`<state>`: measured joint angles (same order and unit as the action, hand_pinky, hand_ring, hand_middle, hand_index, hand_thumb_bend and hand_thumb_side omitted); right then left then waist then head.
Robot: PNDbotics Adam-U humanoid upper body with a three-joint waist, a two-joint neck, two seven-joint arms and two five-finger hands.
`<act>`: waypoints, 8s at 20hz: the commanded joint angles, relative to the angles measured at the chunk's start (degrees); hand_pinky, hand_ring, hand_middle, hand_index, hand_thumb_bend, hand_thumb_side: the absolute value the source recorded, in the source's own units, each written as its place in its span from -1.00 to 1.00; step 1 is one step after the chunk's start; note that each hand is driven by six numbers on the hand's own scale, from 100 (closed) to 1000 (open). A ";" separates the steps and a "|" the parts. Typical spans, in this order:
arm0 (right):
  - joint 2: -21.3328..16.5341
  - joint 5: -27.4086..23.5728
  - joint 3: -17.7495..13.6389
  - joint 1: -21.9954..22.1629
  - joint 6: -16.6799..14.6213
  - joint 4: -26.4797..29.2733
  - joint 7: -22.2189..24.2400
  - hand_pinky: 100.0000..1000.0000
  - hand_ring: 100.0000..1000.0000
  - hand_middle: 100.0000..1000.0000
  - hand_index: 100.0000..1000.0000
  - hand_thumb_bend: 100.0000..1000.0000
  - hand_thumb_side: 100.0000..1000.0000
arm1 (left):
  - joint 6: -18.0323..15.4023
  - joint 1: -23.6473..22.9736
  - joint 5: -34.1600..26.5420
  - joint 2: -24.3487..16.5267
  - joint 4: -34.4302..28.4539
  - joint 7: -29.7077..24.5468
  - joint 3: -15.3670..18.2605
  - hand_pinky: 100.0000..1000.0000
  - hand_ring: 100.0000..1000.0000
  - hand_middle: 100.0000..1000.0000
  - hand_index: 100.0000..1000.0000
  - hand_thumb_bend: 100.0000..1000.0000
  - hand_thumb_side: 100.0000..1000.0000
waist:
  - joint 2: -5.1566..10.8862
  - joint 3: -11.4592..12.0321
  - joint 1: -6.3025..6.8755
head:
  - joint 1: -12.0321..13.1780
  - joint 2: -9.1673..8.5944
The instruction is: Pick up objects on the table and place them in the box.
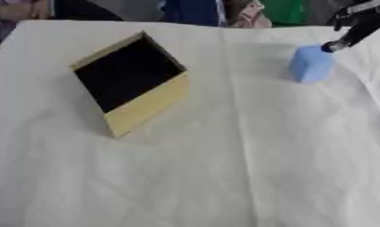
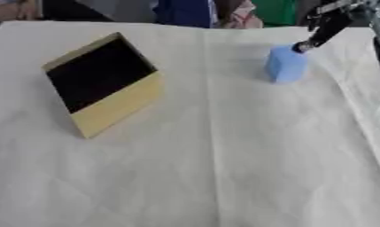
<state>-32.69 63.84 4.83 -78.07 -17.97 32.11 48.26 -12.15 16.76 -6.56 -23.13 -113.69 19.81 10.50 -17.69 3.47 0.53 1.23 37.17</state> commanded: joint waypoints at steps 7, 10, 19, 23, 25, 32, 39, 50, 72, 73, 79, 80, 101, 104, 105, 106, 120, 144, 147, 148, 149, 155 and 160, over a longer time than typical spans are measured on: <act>-2.29 -1.66 0.62 -0.85 -4.03 1.96 3.71 1.00 1.00 1.00 1.00 -0.49 0.39 | -0.12 0.72 0.38 -1.36 -0.90 -0.65 0.55 0.26 0.10 0.13 0.71 -1.00 0.81 | 1.26 -0.03 0.00 | 0.37 -0.37; -2.27 -1.09 0.79 -0.83 -3.97 1.73 3.71 1.00 1.00 1.00 1.00 -0.48 0.32 | -0.08 0.76 0.46 -1.31 -0.90 -0.98 0.53 0.26 0.10 0.13 0.71 -1.00 0.81 | 1.24 0.05 -0.03 | 0.43 -0.35; -2.26 -0.82 1.37 -0.58 -4.95 2.34 3.71 1.00 1.00 0.97 1.00 -0.49 0.10 | 0.03 0.88 0.57 -1.25 -0.90 -1.65 0.59 0.25 0.10 0.13 0.71 -1.00 0.79 | 1.19 0.10 -0.06 | 0.60 -0.28; -2.39 -3.65 1.76 -0.16 -5.10 2.62 3.71 1.00 0.98 0.95 1.00 -0.58 -0.02 | 0.00 0.96 0.73 -1.25 -0.90 -2.01 0.60 0.25 0.10 0.13 0.71 -1.00 0.78 | 1.19 0.11 -0.03 | 0.59 -0.33; -2.46 -4.64 2.22 -0.02 -5.04 2.81 3.71 1.00 0.98 0.95 1.00 -0.58 -0.08 | -0.01 0.97 0.81 -1.23 -0.90 -2.18 0.60 0.25 0.10 0.13 0.71 -1.00 0.77 | 1.18 0.11 -0.01 | 0.57 -0.36; -2.53 -6.27 2.99 0.40 -5.27 3.43 3.71 1.00 0.97 0.94 1.00 -0.63 -0.13 | -0.07 0.99 1.06 -1.13 -0.90 -2.75 0.66 0.25 0.10 0.13 0.71 -1.00 0.75 | 1.04 0.22 0.04 | 0.54 -0.38; -3.60 -6.43 4.48 1.14 -7.04 3.83 3.71 1.00 0.98 0.96 1.00 -0.56 -0.12 | -0.06 0.98 1.22 -1.19 -0.90 -3.23 0.72 0.25 0.10 0.13 0.71 -1.00 0.75 | 0.95 0.16 -0.16 | 0.84 -0.10; -3.21 -0.61 7.39 1.51 -10.10 6.15 3.71 1.00 0.99 1.00 1.00 -0.09 -0.02 | -0.17 1.24 1.21 -1.02 -0.90 -3.80 0.67 0.25 0.10 0.13 0.72 -1.00 0.75 | 0.86 0.32 -0.18 | 0.64 -0.84; 2.72 9.93 3.80 -1.45 -10.76 -5.70 0.57 1.00 0.96 0.95 1.00 -0.26 -0.15 | -0.30 1.82 1.42 -0.55 -0.90 -5.09 0.69 0.25 0.10 0.13 0.72 -1.00 0.75 | -0.58 1.33 -0.20 | -0.05 -1.29; 2.87 10.39 3.55 -1.48 -10.62 -6.25 0.38 1.00 0.96 0.94 1.00 -0.30 -0.18 | -0.30 1.84 1.42 -0.52 -0.90 -5.17 0.69 0.25 0.10 0.13 0.72 -1.00 0.76 | -0.60 1.35 -0.20 | -0.07 -1.31; 3.76 12.09 1.98 -1.59 -9.65 -8.59 -2.05 0.92 0.88 0.80 1.00 -0.46 -0.29 | -0.20 1.90 1.32 -0.36 -0.90 -5.41 0.71 0.25 0.10 0.13 0.72 -1.00 0.77 | -0.58 1.42 -0.10 | -0.26 -1.63; 3.89 12.21 1.85 -1.62 -9.52 -8.56 -3.11 0.89 0.85 0.77 1.00 -0.51 -0.33 | -0.20 1.92 1.31 -0.35 -0.90 -5.46 0.71 0.25 0.10 0.13 0.72 -1.00 0.77 | -0.56 1.43 -0.08 | -0.32 -1.69; 4.27 5.50 1.49 -2.63 -5.87 -3.80 -12.60 0.63 0.65 0.46 0.72 -1.00 -0.97 | 0.15 1.97 1.36 -0.53 -0.90 -6.39 0.72 0.26 0.10 0.14 0.72 -1.00 0.77 | 0.40 1.15 -0.29 | -0.13 -1.28; 4.92 3.17 1.70 -3.17 -4.93 -1.38 -11.98 0.61 0.64 0.42 0.68 -1.00 -0.83 | 0.20 1.99 1.32 -0.54 -0.90 -6.44 0.70 0.26 0.11 0.14 0.72 -1.00 0.77 | 0.70 1.16 -0.28 | -0.20 -1.28; 5.20 2.26 1.83 -3.35 -4.65 -0.62 -11.56 0.60 0.62 0.41 0.65 -1.00 -0.03 | 0.21 1.99 1.30 -0.55 -0.90 -6.45 0.69 0.26 0.11 0.14 0.72 -1.00 0.77 | 0.78 1.15 -0.27 | -0.24 -1.25; 5.56 1.23 1.92 -3.59 -4.47 0.16 -11.19 0.59 0.62 0.39 0.65 -1.00 -0.74 | 0.20 2.00 1.29 -0.55 -0.90 -6.47 0.67 0.26 0.11 0.14 0.72 -1.00 0.76 | 0.87 1.15 -0.26 | -0.33 -1.21; 15.74 -6.07 4.85 -7.79 -1.54 8.60 -5.61 0.59 0.62 0.40 0.64 -1.00 -0.68 | 0.25 2.64 0.63 -0.30 -0.90 -7.13 0.05 0.26 0.11 0.14 0.72 -1.00 0.76 | 1.99 1.72 -0.23 | -2.83 0.07; 32.95 -0.64 1.27 -8.65 7.41 5.49 -13.70 0.59 0.64 0.37 0.69 -1.00 -0.40 | 0.42 4.64 -1.10 1.17 -0.90 -8.77 -1.09 0.25 0.12 0.14 0.72 -1.00 0.76 | 1.58 5.13 -0.58 | -6.15 -1.10; 33.54 0.28 1.21 -8.63 7.65 5.09 -14.09 0.64 0.68 0.43 0.77 -1.00 -0.48 | 0.48 4.69 -1.16 1.28 -0.90 -8.83 -1.11 0.25 0.12 0.14 0.72 -1.00 0.76 | 1.50 5.28 -0.67 | -6.22 -1.20; 33.71 0.75 1.31 -8.65 7.56 4.84 -13.79 0.65 0.69 0.44 0.78 -1.00 -0.50 | 0.49 4.71 -1.18 1.31 -0.90 -8.85 -1.12 0.25 0.12 0.14 0.72 -1.00 0.76 | 1.49 5.30 -0.69 | -6.22 -1.24; 33.88 1.43 1.54 -8.68 7.26 4.63 -13.26 0.77 0.77 0.56 0.90 -1.00 -0.50 | 0.50 4.75 -1.19 1.34 -0.90 -8.88 -1.13 0.25 0.12 0.14 0.72 -1.00 0.76 | 1.48 5.35 -0.72 | -6.23 -1.28; 34.38 10.56 2.45 -8.95 4.42 4.31 -8.82 1.00 1.00 1.00 1.00 -0.38 -0.16 | 0.50 4.90 -1.23 1.43 -0.90 -8.96 -1.14 0.25 0.12 0.14 0.72 -1.00 0.75 | 1.48 5.56 -0.77 | -6.35 -1.47; 35.10 17.52 1.63 -8.91 4.12 4.04 -8.37 1.00 1.00 1.00 1.00 -0.09 0.05 | 0.49 5.05 -1.22 1.52 -0.90 -9.03 -1.14 0.25 0.12 0.14 0.72 -1.00 0.75 | 1.43 5.61 -0.76 | -6.38 -1.56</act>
<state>2.42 79.63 6.88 -85.40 -13.70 35.80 39.68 -11.59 21.19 -7.61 -21.10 -113.69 10.96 9.35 -17.28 8.92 -0.52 -5.11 36.18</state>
